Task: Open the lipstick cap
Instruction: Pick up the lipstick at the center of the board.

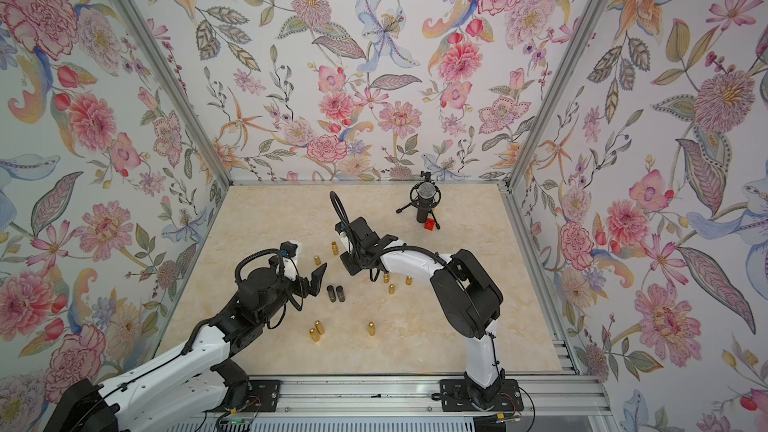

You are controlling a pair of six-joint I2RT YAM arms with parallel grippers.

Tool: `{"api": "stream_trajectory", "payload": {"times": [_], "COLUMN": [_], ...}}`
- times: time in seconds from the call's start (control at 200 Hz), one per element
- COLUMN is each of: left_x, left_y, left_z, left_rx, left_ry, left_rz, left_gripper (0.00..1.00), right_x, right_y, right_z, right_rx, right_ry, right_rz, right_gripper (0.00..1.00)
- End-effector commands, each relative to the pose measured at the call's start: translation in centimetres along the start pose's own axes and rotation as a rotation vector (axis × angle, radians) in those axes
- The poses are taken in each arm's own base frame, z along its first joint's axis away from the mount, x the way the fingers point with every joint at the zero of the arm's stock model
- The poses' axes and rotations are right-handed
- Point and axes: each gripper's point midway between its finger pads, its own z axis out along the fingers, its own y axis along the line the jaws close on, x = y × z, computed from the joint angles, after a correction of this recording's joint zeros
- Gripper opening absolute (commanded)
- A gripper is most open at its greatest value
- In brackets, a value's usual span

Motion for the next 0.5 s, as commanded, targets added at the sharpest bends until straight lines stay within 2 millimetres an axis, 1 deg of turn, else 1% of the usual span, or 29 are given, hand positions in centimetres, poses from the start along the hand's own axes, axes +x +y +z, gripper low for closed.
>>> {"api": "stream_trajectory", "payload": {"times": [0.0,0.175,0.39,0.45,0.495], "left_x": [0.90,1.09,1.13,1.19,1.27], "left_y": [0.60,0.61,0.61,0.60,0.64], "left_z": [-0.02,0.00,-0.01,-0.02,-0.01], "left_rx": [-0.017,-0.014,-0.011,-0.010,-0.011], "left_ry": [0.020,0.023,0.022,0.023,0.024], "left_rz": [-0.022,-0.024,-0.027,-0.027,-0.027], "left_gripper": [0.99,0.99,0.99,0.99,0.99], "right_x": [0.14,0.12,0.37,0.40,0.27], "right_y": [-0.10,0.25,0.15,0.05,-0.02], "right_z": [0.63,0.79,1.16,1.21,1.07], "right_rx": [0.009,-0.008,0.001,0.008,0.012], "right_ry": [0.018,0.023,0.034,0.036,0.032], "right_rz": [-0.017,-0.024,-0.031,-0.031,-0.031], "right_gripper": [0.42,0.42,0.41,0.37,0.36]}}
